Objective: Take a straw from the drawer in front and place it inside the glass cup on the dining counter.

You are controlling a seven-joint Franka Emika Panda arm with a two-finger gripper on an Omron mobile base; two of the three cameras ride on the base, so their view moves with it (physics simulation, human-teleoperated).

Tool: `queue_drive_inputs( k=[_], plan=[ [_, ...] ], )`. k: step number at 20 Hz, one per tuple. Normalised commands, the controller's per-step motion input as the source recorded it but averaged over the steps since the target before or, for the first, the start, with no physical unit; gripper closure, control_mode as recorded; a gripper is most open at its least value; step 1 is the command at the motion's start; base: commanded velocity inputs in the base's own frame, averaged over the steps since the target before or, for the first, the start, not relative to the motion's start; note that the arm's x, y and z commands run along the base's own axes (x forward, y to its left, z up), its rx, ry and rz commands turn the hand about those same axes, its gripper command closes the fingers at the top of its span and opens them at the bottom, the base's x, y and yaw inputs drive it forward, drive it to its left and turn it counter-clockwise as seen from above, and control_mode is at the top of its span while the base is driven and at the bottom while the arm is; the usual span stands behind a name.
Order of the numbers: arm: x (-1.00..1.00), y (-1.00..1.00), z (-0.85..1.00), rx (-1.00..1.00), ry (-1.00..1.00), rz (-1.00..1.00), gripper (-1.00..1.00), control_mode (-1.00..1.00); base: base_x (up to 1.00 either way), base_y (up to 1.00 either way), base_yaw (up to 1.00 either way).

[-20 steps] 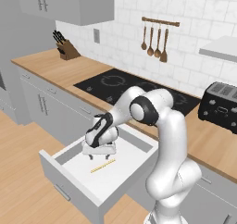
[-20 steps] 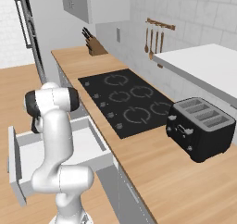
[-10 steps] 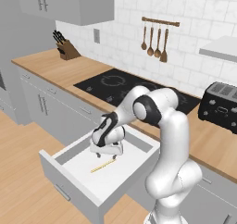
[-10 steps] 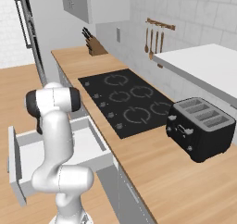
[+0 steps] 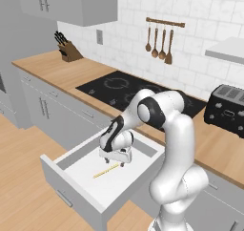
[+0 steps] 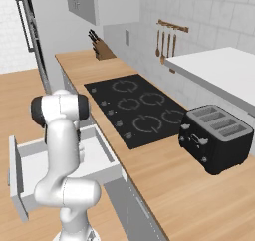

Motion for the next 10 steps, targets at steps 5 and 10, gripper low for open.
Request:
queue_drive_inputs(
  k=[5, 10],
  plan=[
    [0.02, -0.01, -0.23, -0.01, 0.01, -0.13, -1.00, -1.00, 0.00, 0.00, 0.00],
    [0.21, 0.02, -0.28, -0.02, 0.00, -0.10, -1.00, -1.00, 0.00, 0.00, 0.00]
  ],
)
